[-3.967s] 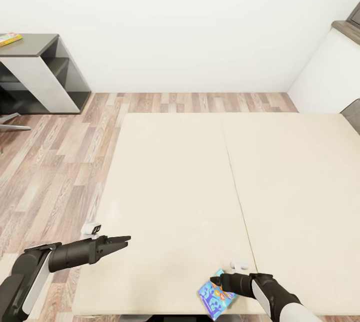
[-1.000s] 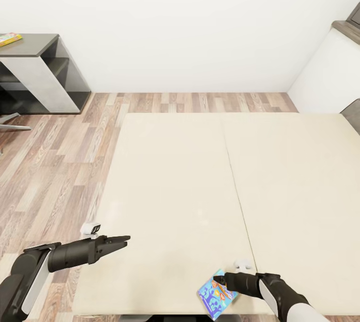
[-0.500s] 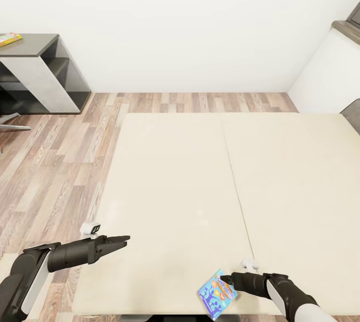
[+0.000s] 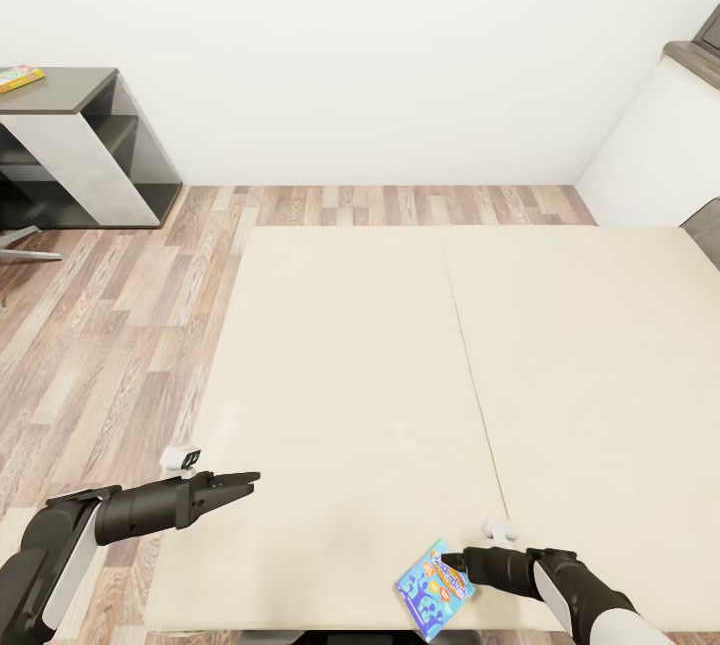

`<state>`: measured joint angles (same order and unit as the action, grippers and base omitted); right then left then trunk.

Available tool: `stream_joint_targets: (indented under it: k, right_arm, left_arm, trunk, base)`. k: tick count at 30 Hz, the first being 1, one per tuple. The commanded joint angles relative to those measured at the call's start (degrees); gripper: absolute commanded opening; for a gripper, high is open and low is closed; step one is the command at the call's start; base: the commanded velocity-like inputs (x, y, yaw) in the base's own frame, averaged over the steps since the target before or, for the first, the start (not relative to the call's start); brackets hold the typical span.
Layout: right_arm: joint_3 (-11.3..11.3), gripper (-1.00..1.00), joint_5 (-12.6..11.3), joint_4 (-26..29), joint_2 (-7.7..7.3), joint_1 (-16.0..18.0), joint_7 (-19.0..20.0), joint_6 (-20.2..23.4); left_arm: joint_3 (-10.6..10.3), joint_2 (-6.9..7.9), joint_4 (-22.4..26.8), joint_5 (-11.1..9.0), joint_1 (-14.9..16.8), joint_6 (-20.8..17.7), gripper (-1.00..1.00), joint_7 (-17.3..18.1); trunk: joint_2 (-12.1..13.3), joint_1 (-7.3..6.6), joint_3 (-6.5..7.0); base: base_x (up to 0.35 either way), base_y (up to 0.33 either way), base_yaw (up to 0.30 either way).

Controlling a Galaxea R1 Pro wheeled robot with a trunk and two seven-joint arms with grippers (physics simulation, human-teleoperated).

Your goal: Put all the toys in the child's room - the three board games (two on the bed and one on the table), the two jigsaw puzzles on the table, and the tennis ball on the table - inside the toy box on the table in the child's room.

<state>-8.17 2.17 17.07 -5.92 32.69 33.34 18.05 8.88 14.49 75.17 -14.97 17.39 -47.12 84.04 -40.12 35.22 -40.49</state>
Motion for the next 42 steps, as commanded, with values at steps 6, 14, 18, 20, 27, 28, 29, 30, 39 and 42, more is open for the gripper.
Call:
stream_joint_targets:
  k: [6, 14, 18, 20, 27, 28, 29, 30, 39, 42]
  right_arm:
    - [-0.5, 1.0, 0.5, 0.0, -0.02, -0.1, 0.3, 0.4]
    - [-0.4, 1.0, 0.7, -0.4, 0.01, -0.1, 0.3, 0.4]
    - [-0.4, 1.0, 0.7, -0.7, 0.03, -0.1, 0.3, 0.4]
    - [-0.4, 1.0, 0.7, -0.7, 0.03, -0.1, 0.2, 0.4]
    - [-0.4, 1.0, 0.7, -0.7, 0.11, -0.1, 0.2, 0.4]
    - [-0.4, 1.0, 0.7, -0.7, 0.12, -0.1, 0.2, 0.4]
    - [-0.3, 1.0, 0.7, -0.7, 0.14, -0.1, 0.2, 0.4]
    - [-0.3, 1.0, 0.7, -0.7, 0.15, -0.1, 0.2, 0.4]
    - [-0.3, 1.0, 0.7, -1.3, 0.37, -0.1, -0.3, 0.4]
    - [-0.3, 1.0, 0.7, -1.8, 0.38, -0.1, -0.4, 0.4]
  left_arm:
    - [0.0, 0.04, 0.0, -0.1, 0.0, -0.6, 1.0, 0.2]
    - [0.0, 0.1, 0.0, -0.1, 0.0, -0.6, 1.0, 0.2]
    - [0.0, 0.13, 0.0, -0.1, 0.0, -0.6, 1.0, 0.2]
    - [0.0, 0.17, 0.0, -0.1, 0.0, -0.6, 1.0, 0.2]
    - [0.0, 0.19, 0.0, -0.1, 0.0, -0.6, 1.0, 0.2]
    - [0.0, 0.19, 0.0, -0.1, 0.0, -0.6, 1.0, 0.2]
    - [0.0, 0.19, 0.0, -0.1, 0.0, -0.6, 1.0, 0.2]
    - [0.0, 0.19, 0.0, -0.1, 0.0, -0.6, 1.0, 0.2]
    - [0.0, 0.19, 0.0, -0.1, 0.0, -0.6, 1.0, 0.2]
    - [0.0, 0.19, 0.0, -0.1, 0.0, -0.6, 1.0, 0.2]
  trunk:
    - [0.0, 0.01, -0.04]
    - [0.0, 0.01, -0.04]
    - [0.0, 0.01, 0.14]
    - [0.0, 0.01, 0.28]
    - [0.0, 0.01, 0.41]
    - [0.0, 0.01, 0.42]
    - [0.0, 0.01, 0.42]
    - [0.0, 0.01, 0.42]
    - [0.0, 0.01, 0.93]
    - [0.0, 0.01, 1.18]
  base:
    - [0.0, 0.0, 0.0]
    - [0.0, 0.0, 0.0]
    - [0.0, 0.0, 0.0]
    - [0.0, 0.0, 0.0]
    - [0.0, 0.0, 0.0]
    - [0.0, 0.0, 0.0]
    - [0.0, 0.0, 0.0]
    - [0.0, 0.0, 0.0]
    - [0.0, 0.0, 0.08]
    - [0.0, 0.0, 0.117]
